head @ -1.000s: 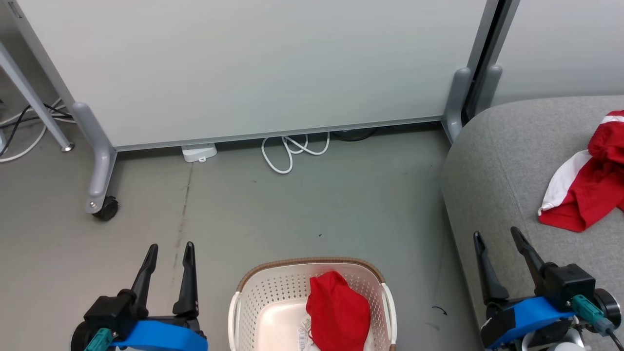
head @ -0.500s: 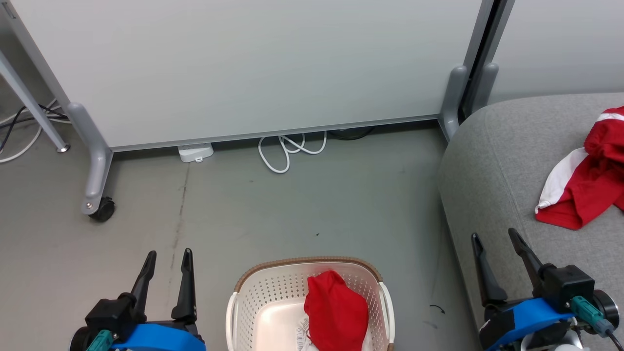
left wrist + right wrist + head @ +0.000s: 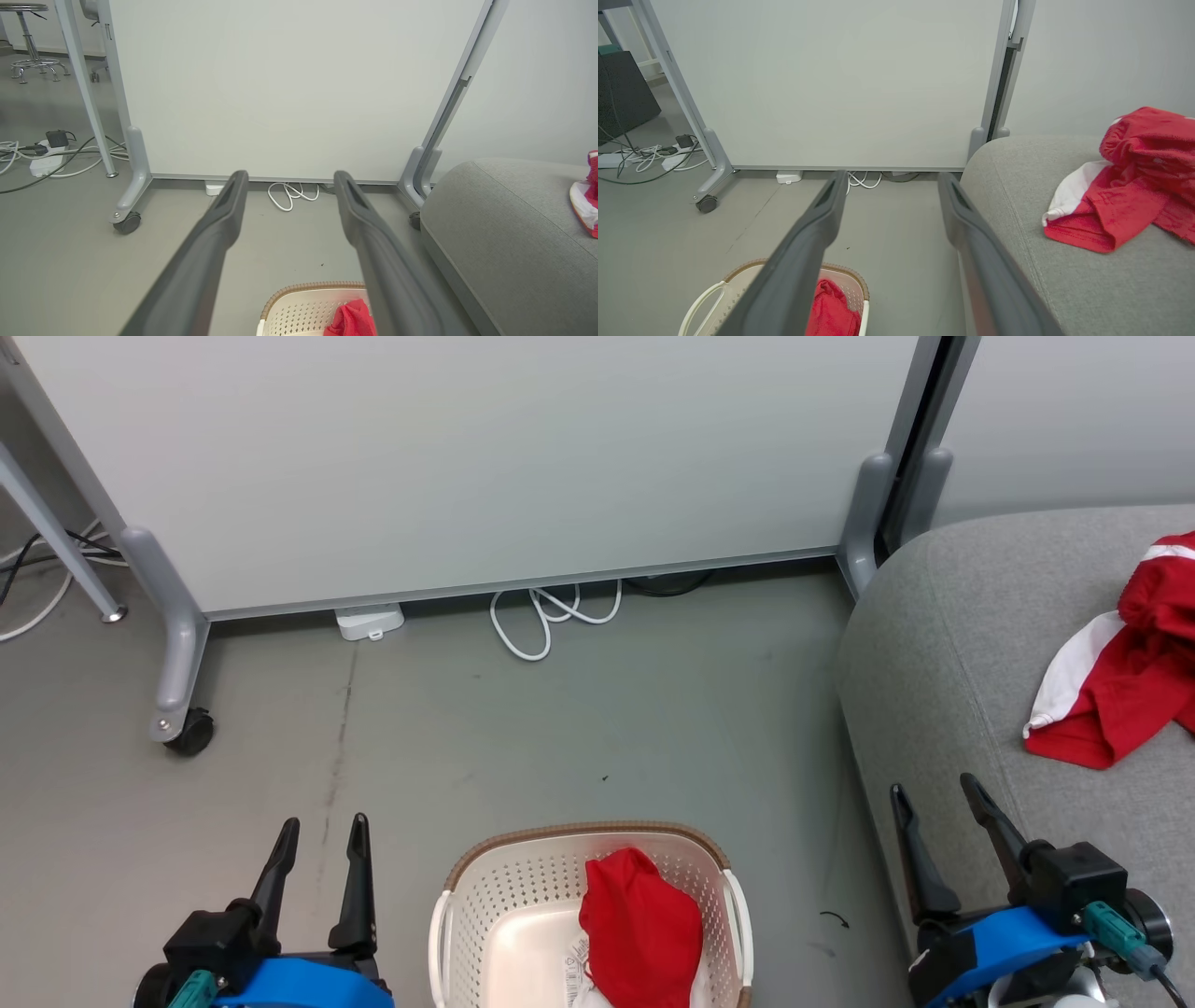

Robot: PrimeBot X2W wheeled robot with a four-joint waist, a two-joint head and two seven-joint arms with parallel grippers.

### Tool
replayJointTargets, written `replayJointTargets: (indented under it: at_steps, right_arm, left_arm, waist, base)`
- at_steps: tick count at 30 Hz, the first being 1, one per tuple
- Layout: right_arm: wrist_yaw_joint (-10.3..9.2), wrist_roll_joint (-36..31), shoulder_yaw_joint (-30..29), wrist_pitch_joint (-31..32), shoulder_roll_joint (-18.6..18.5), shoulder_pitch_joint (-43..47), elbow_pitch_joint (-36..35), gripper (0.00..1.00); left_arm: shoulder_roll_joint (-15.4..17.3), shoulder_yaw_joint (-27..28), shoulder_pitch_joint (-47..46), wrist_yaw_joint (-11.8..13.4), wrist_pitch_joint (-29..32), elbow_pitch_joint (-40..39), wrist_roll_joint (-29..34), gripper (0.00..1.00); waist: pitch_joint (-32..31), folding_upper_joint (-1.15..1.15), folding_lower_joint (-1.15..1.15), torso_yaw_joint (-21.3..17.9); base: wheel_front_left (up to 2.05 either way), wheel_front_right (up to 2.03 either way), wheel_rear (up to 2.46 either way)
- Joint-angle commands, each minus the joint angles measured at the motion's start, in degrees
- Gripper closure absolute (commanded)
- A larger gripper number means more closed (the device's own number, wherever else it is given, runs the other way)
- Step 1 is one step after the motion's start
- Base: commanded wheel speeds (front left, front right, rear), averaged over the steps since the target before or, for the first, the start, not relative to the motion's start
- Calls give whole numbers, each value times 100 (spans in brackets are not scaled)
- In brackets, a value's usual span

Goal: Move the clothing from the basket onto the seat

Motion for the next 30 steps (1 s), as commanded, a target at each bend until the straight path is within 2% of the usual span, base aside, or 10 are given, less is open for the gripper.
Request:
replayJointTargets:
  at_steps: [1,12,30]
  right_arm:
    - [1,42,20,3,-1,2,-25,0]
    - [2,8,219,-8,-2,-235,-161,0]
    - [2,-73,621,-134,0,-929,-335,0]
  left_arm:
    - [14,12,-10,-7,-30,-8,2,0]
    - [9,-142,-299,-7,-30,294,-50,0]
    - [209,-1466,-1922,-7,-30,1755,-423,0]
  waist:
    - [26,0,0,-31]
    - [554,0,0,-344]
    - [2426,0,0,-1210]
  base:
    - [0,0,0]
    - [0,0,0]
    - [0,0,0]
